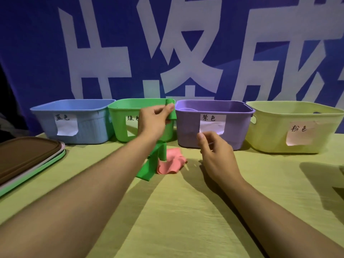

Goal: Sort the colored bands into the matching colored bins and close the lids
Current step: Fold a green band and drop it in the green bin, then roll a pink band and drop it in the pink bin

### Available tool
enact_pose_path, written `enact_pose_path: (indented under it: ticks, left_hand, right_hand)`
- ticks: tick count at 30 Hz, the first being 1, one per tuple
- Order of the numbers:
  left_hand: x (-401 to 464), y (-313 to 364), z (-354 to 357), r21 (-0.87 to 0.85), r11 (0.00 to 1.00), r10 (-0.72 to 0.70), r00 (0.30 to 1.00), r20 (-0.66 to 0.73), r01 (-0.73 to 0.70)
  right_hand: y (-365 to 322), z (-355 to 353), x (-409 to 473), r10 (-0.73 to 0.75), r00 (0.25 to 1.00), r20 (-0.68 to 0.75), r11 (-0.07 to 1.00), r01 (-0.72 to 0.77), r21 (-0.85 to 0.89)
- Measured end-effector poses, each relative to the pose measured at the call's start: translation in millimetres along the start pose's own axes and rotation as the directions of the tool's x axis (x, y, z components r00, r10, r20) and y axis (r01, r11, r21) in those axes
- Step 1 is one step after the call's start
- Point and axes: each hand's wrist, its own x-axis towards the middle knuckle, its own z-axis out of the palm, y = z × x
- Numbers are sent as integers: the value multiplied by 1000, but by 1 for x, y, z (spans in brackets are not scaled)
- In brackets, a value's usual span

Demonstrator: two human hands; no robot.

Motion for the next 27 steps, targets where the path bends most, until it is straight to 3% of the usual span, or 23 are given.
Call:
enact_pose_path:
  ticks: [3, 5, 12, 19, 22, 24, 27]
  left_hand:
    - [47, 23, -16, 292, 949, 112, 992, 52, -122]
    - [76, 34, -21, 453, 881, 95, 989, 114, -137]
    - [127, 20, -7, 742, 655, -7, 980, 197, -145]
    - [131, -1, -3, 738, 658, -1, 980, 198, -149]
    - [120, 7, -4, 706, 683, 93, 980, 173, -189]
    - [105, 17, -4, 630, 743, 182, 974, 136, -227]
    - [68, 28, -3, 388, 893, 222, 973, 64, -229]
  right_hand:
    - [2, 4, 0, -44, 999, 13, 998, 44, -51]
    - [5, 7, 1, -53, 998, 22, 996, 54, -72]
    - [13, 6, 5, -40, 999, 26, 996, 42, -78]
    - [15, 9, 8, -46, 997, 61, 992, 53, -117]
    - [14, 9, 9, -44, 997, 59, 991, 51, -121]
    - [12, 8, 8, -42, 997, 61, 992, 49, -120]
    - [9, 7, 8, -42, 997, 67, 991, 50, -122]
